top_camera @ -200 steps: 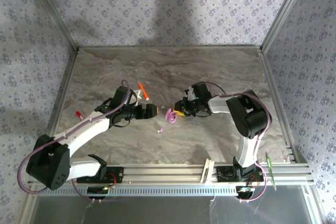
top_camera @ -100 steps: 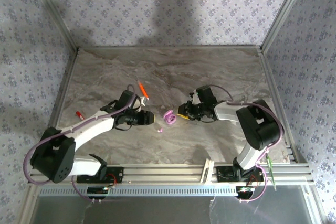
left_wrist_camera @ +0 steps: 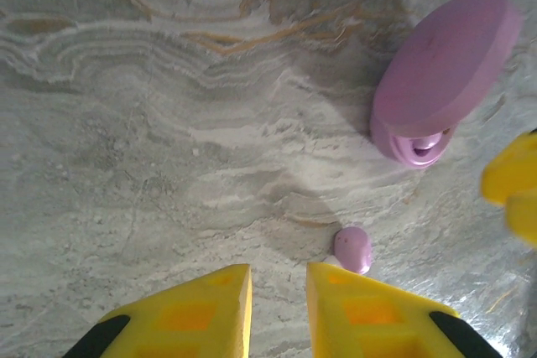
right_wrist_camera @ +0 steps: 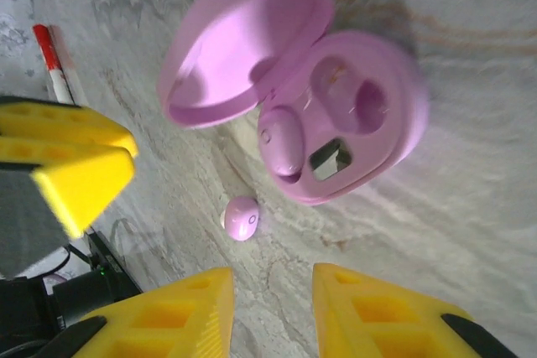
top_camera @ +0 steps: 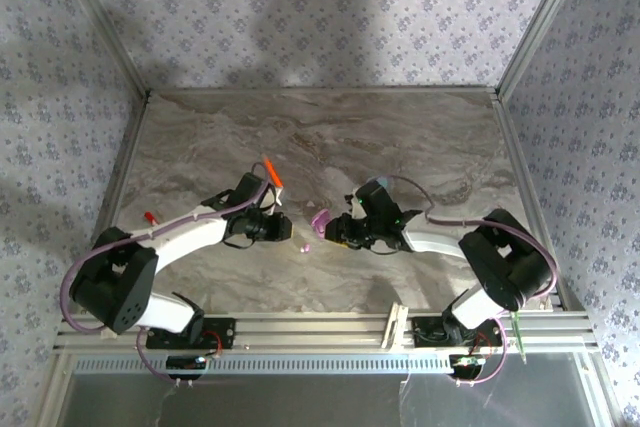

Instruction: Insert the wireless bluetooth earbuds into the charging case

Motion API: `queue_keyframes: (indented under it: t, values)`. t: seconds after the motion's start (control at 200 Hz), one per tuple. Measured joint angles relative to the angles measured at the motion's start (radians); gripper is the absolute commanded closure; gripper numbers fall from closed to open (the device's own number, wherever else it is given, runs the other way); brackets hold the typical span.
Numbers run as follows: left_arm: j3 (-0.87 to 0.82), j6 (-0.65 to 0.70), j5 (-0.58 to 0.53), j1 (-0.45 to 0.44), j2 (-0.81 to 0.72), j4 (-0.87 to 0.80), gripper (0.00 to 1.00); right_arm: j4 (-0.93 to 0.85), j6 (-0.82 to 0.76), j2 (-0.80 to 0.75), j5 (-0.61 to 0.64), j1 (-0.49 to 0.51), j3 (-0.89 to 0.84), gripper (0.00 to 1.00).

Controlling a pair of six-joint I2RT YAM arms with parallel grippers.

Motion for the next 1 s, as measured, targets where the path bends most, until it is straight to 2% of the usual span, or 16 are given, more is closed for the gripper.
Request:
queue_keyframes:
  t: [0.305, 0.74, 1.004]
  values:
    - [-0.114, -0.011, -0.097, -0.002, -0.171, 0.125, 0.73, 0.030, 0.078, 0.022, 0.126, 0.100, 0.005, 0.74]
    - [-0.279, -0.036, -0.194, -0.105, -0.443, 0.253, 0.46, 0.029, 0.143, 0.122, 0.204, 0.166, 0.097, 0.72]
    - [-0.282, -0.038, -0.248, -0.105, -0.501, 0.249, 0.42, 0.026, 0.172, 0.151, 0.223, 0.179, 0.108, 0.71]
